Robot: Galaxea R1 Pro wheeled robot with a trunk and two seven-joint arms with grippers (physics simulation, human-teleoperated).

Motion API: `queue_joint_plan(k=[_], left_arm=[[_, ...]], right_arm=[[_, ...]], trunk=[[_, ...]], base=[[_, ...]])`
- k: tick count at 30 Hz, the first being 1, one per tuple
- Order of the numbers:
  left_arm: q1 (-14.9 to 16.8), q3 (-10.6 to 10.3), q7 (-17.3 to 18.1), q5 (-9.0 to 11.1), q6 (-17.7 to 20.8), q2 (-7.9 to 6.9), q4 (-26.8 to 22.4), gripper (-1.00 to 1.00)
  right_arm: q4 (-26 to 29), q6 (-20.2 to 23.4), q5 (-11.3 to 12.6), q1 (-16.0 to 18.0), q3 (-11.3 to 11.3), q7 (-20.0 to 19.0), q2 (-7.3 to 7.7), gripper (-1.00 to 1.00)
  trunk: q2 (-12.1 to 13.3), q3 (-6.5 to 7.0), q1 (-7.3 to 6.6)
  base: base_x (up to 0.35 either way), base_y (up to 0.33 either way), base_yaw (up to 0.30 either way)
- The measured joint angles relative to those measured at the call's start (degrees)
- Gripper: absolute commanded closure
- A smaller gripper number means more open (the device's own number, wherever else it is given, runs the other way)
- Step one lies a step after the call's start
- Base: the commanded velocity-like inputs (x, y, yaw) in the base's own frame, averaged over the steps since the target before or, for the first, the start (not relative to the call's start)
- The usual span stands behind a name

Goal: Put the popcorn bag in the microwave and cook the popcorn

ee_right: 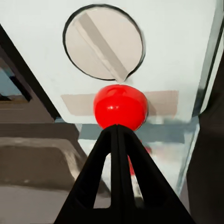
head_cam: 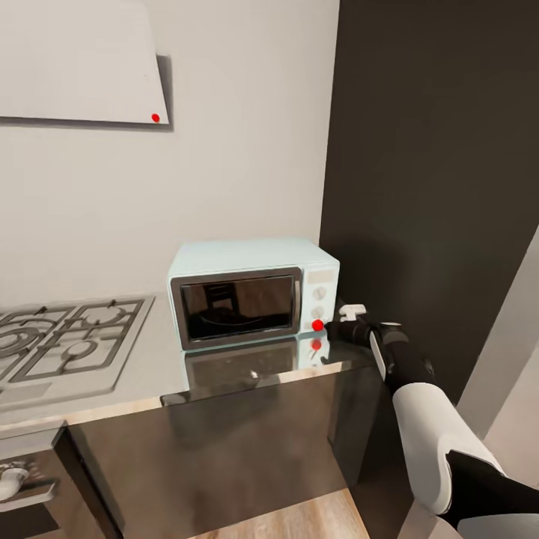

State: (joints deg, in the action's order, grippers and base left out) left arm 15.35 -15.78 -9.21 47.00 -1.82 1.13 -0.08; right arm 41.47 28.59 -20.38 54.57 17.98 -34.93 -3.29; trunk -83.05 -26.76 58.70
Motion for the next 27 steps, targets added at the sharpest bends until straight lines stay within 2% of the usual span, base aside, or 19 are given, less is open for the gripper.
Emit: queue_joint_plan(k=[4,5,6,9,12,16,27], left_arm=[[0.0,0.0,0.0,0.0,0.0,0.00,0.0,-1.00],[0.0,0.0,0.0,0.0,0.0,-0.01,0.0,-1.00],[0.0,0.0,0.0,0.0,0.0,-0.02,0.0,-1.00],[0.0,0.0,0.0,0.0,0.0,-0.02,0.0,-1.00],[0.0,-0.1,0.0,0.0,0.0,0.08,0.0,-1.00],[0.0,-0.1,0.0,0.0,-0.1,0.17,0.0,-1.00],[0.0,-0.1,-0.1,0.0,0.0,0.26,0.0,-1.00]], right_arm=[[0.0,-0.2,-0.3,0.0,0.1,0.3,0.12,1.00],[-0.1,0.2,-1.0,0.0,0.0,0.4,0.24,1.00],[-0.2,1.4,-0.6,0.1,0.0,-0.2,0.41,1.00],[-0.2,1.7,-0.5,0.1,0.0,-0.4,0.43,1.00],[-0.1,0.0,-0.6,0.0,0.1,1.4,0.39,1.00],[-0.1,0.0,-0.6,0.0,0.1,1.4,0.35,1.00],[-0.1,0.4,-0.7,0.0,0.1,0.9,0.43,1.00]], trunk=[[0.0,0.00,0.00],[0.0,-0.01,-0.02],[0.0,-0.01,-0.12],[0.0,-0.01,-0.17],[0.0,0.00,0.06],[0.0,0.00,0.06],[0.0,0.00,0.06]], base=[[0.297,0.069,0.000],[0.178,0.010,0.000],[0.058,0.003,0.000],[-0.035,0.001,0.000],[-0.289,0.000,0.000],[-0.333,0.000,0.000],[-0.305,0.151,0.000]])
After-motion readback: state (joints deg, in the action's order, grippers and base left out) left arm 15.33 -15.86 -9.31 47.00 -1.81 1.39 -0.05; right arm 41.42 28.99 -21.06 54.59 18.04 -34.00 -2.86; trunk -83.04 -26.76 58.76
